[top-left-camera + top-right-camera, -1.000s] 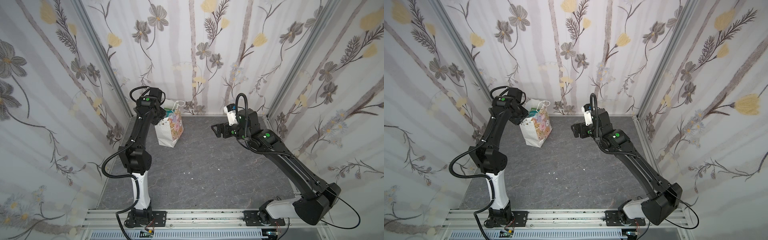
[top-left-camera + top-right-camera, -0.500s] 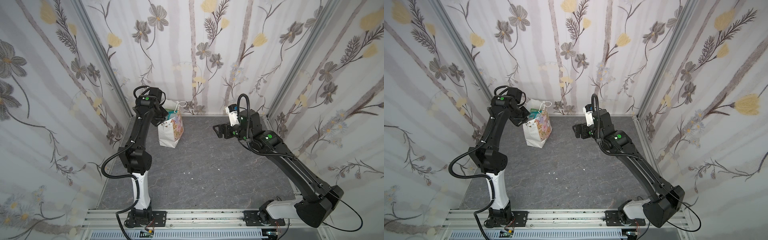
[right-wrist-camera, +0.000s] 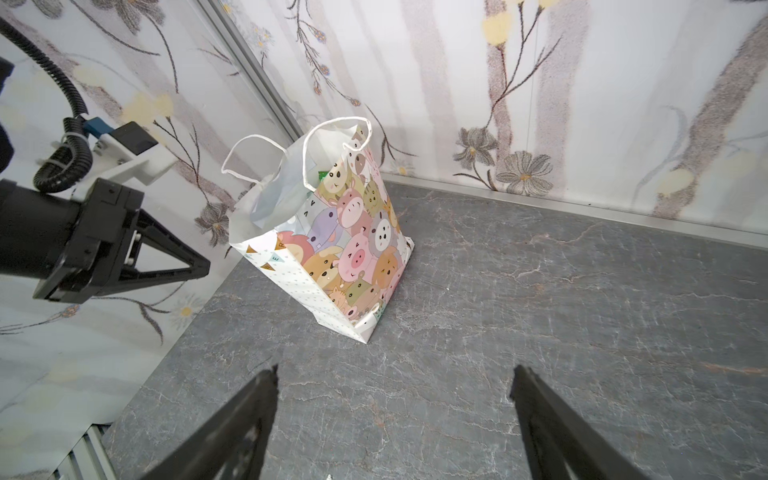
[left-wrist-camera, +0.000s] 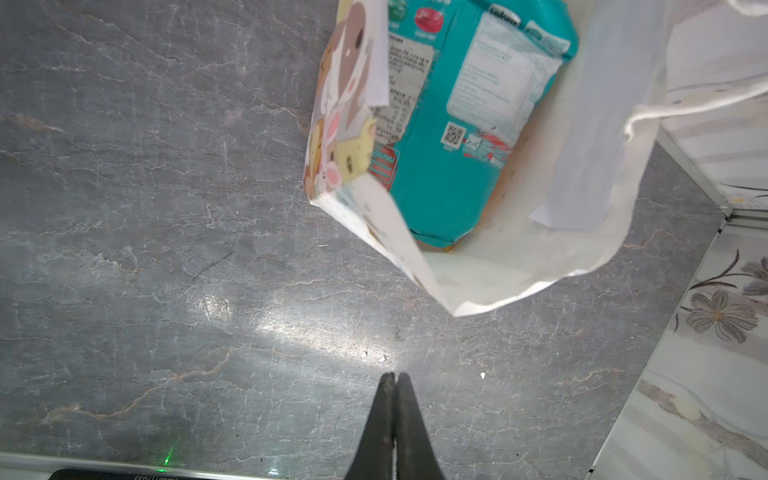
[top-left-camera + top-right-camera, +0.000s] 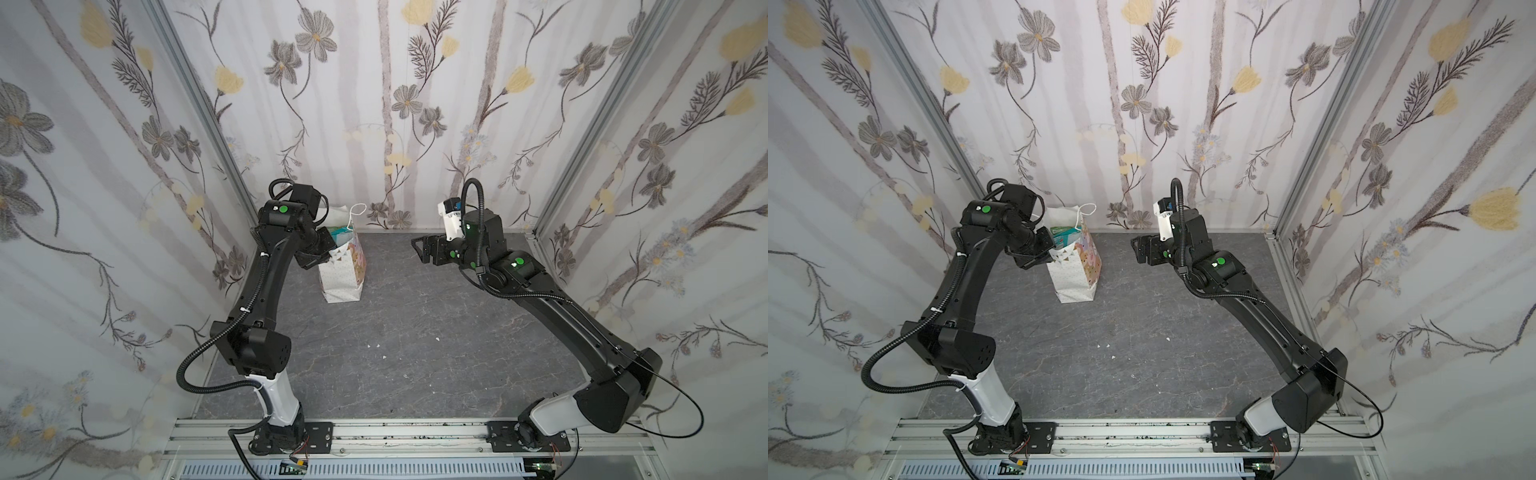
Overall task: Take the snacks out of the paper bag
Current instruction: 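Bring the left gripper over the bag opening while the right gripper approaches the bag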
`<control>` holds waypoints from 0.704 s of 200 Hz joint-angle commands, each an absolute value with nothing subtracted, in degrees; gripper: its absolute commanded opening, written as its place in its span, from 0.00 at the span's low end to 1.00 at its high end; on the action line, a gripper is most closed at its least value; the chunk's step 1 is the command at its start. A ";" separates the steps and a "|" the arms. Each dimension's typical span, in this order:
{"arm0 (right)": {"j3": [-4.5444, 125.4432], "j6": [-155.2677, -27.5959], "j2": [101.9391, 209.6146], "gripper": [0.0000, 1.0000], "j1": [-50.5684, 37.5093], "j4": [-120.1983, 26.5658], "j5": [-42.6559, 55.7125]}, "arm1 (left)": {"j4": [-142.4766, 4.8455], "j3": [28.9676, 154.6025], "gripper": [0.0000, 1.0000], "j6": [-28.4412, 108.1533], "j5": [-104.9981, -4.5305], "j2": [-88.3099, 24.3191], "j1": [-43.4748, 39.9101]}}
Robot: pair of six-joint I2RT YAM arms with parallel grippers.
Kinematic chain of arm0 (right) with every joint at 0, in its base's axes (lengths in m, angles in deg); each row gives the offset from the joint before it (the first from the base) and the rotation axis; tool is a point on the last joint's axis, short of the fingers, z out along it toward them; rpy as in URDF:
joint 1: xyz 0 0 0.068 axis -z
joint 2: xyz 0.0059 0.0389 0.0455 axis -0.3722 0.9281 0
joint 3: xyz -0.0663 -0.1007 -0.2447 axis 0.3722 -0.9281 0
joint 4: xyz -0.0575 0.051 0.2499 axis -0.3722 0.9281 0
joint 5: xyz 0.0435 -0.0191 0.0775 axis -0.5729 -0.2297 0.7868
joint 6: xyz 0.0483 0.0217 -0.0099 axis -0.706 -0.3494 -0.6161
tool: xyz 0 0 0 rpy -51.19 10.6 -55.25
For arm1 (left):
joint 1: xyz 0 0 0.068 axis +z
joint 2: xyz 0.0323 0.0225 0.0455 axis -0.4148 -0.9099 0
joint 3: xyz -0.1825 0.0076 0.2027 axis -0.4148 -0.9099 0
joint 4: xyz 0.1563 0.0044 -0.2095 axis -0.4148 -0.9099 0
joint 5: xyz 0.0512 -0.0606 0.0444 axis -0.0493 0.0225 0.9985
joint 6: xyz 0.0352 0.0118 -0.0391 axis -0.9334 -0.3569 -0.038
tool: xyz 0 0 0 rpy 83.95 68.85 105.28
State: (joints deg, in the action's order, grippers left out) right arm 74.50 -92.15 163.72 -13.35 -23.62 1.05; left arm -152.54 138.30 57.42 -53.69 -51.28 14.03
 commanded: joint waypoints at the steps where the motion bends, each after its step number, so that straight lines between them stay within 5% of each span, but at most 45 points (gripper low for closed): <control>1: 78.24 -92.72 167.03 0.88 -14.51 -25.64 1.87 | -150.32 133.87 0.17 54.15 -50.86 -47.71 14.56; 29: 83.51 -95.17 172.01 0.86 -16.62 -26.82 -0.81 | -143.13 132.30 0.41 48.90 -48.02 -43.60 14.52; 61: 93.97 -97.09 181.94 0.84 -19.63 -26.55 -2.37 | -137.52 137.41 0.43 46.57 -40.99 -45.84 15.29; 96: 115.30 -99.09 198.33 0.81 -21.43 -19.69 -3.66 | -143.59 156.46 0.43 40.24 -35.55 -60.24 15.63; 141: 122.07 -105.38 209.15 0.72 -21.74 -26.27 -0.57 | -148.01 169.61 0.55 35.00 -40.99 -71.30 16.92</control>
State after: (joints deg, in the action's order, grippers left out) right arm 120.82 -100.61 206.04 -21.52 -22.28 -2.42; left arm -144.63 167.50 39.13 -38.45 -69.31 16.10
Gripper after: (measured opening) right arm 0.734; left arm 0.524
